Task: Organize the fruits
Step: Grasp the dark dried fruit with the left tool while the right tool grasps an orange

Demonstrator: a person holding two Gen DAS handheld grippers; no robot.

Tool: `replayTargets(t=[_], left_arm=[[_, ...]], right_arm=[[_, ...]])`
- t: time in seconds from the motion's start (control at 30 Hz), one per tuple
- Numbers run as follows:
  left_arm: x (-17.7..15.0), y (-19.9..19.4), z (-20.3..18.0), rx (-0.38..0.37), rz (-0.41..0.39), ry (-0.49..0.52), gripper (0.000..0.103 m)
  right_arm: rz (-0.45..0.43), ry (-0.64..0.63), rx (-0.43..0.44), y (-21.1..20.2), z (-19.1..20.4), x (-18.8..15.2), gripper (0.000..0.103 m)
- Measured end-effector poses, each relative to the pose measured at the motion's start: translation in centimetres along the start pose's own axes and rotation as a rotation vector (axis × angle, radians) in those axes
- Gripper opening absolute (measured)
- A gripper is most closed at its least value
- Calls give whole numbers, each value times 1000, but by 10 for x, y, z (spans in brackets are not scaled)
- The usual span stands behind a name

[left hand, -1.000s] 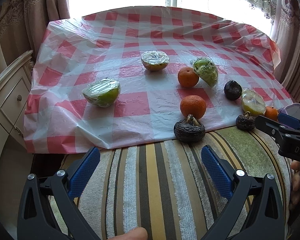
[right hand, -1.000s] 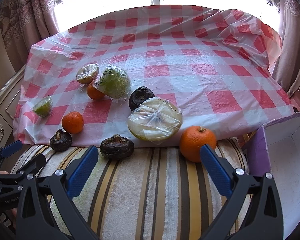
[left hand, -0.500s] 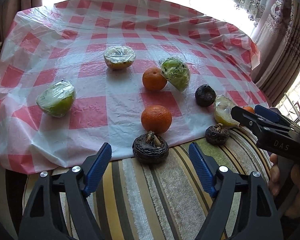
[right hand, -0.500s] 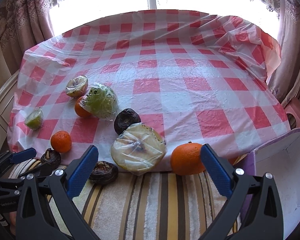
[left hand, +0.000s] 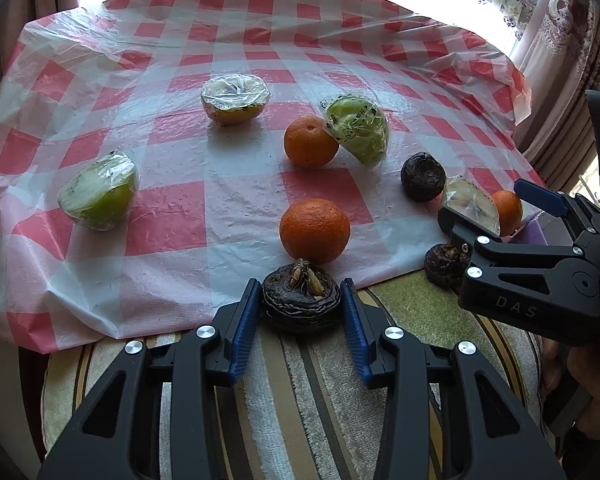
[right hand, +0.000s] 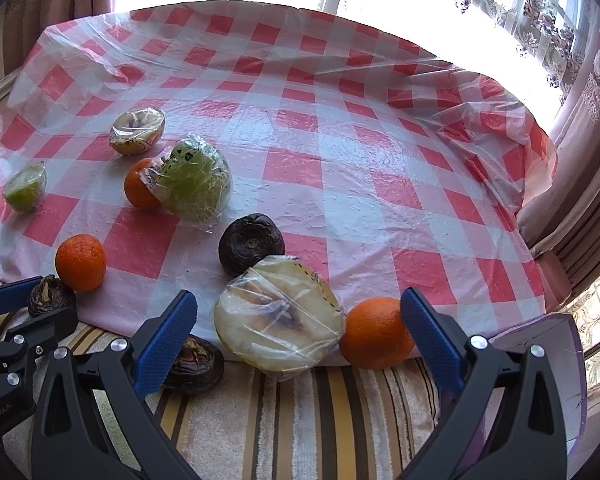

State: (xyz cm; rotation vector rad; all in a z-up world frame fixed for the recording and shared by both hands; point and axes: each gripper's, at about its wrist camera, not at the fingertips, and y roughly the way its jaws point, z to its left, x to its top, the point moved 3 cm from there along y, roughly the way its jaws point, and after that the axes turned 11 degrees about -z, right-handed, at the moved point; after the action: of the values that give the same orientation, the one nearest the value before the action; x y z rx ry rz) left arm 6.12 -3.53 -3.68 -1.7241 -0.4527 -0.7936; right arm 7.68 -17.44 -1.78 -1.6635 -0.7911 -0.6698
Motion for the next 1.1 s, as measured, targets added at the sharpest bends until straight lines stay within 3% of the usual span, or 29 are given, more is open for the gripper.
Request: replayTargets(t=[0.1,0.3,0.4,0.5,0.63,0.83,0.87,0.9,1.1], left_arm=[[-1,-1,2,-3,-5,-5,39],[-3,-2,2,14,-13,-8,39],[-4,-2,-1,35,-14,6,39],[-4,-2,-3,50,-13,17,39],[-4,-1,-5,58,-11,27,39],[-3,-2,-5,55,-21,24,39],[-3,-3,-5,57,-24,23,39],[-3,-3,-5,57,-27,23,38],[-3,-6,-3,58,-37,17,38]], right_arm=[[-24,-41,11,-5,10,1,86],[-71,0,89,-16,13,-2,85],[-110,118,209,-23,-5,-2,88],[-220,287,343,-42,-35,-2,88],[-272,394,397,-55,-61,-7,88],[-43,366,226,-27,-83,-26,82],[-13,352,216,-21,-84,-30,74],[7,347,210,-17,-85,-33,66],[55,258,196,-6,-81,-38,62]])
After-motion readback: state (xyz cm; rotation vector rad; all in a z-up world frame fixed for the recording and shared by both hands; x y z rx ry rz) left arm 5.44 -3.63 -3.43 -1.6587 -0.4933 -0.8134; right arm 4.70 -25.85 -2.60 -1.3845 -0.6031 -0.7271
